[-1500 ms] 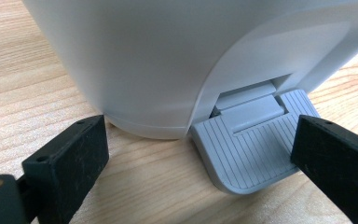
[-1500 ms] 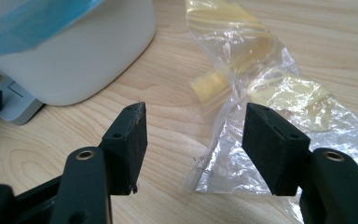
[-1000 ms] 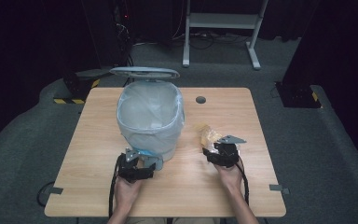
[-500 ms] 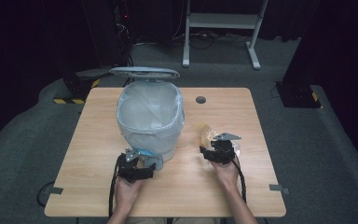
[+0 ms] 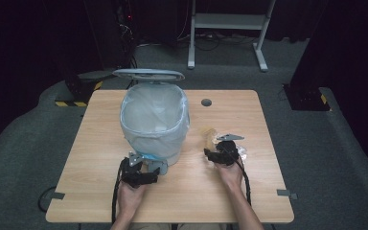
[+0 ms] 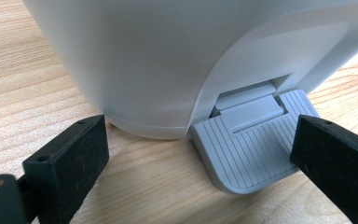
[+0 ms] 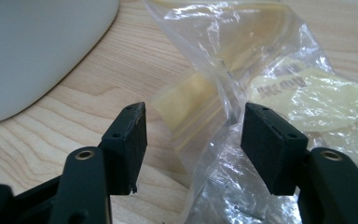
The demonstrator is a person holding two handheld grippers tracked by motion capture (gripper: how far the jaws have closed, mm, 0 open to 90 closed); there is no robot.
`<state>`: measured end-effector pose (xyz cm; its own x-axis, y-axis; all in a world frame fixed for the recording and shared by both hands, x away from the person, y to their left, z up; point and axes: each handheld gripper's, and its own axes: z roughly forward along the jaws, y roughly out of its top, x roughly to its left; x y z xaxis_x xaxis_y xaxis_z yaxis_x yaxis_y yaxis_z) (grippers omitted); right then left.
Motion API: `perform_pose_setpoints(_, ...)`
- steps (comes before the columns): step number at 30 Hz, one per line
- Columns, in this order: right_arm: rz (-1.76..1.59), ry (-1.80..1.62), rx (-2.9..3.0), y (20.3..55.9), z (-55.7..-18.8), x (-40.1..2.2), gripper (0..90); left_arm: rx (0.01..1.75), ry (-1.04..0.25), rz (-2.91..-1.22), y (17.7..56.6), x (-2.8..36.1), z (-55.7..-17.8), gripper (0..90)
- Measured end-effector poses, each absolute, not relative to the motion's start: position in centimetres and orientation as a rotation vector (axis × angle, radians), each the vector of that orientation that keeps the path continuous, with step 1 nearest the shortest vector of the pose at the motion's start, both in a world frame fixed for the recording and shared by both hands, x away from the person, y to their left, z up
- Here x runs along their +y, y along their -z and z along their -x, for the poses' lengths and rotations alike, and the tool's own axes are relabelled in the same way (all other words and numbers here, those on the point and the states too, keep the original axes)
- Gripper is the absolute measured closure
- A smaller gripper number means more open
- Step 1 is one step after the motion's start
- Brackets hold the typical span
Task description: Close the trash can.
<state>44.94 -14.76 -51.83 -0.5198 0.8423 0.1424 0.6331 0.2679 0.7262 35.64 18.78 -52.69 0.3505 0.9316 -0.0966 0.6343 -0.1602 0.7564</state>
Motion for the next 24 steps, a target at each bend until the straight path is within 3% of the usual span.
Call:
perform_pose_setpoints(4,-1.387,-1.113,2.254,52.1,-44.9,-15.0,48.1,1.369,-0.516,-1.886,52.7,18.8,-35.6,4.5)
perform_pose_setpoints(19,-1.407,-1.092,2.233,52.2,-44.4,-16.0,84.5,1.373,-0.505,-1.884,52.7,18.7,-35.6,4.5)
perform_pose_setpoints(24,-1.412,-1.098,2.224,52.2,-44.3,-16.2,87.7,1.374,-0.501,-1.882,52.7,18.7,-35.6,4.5)
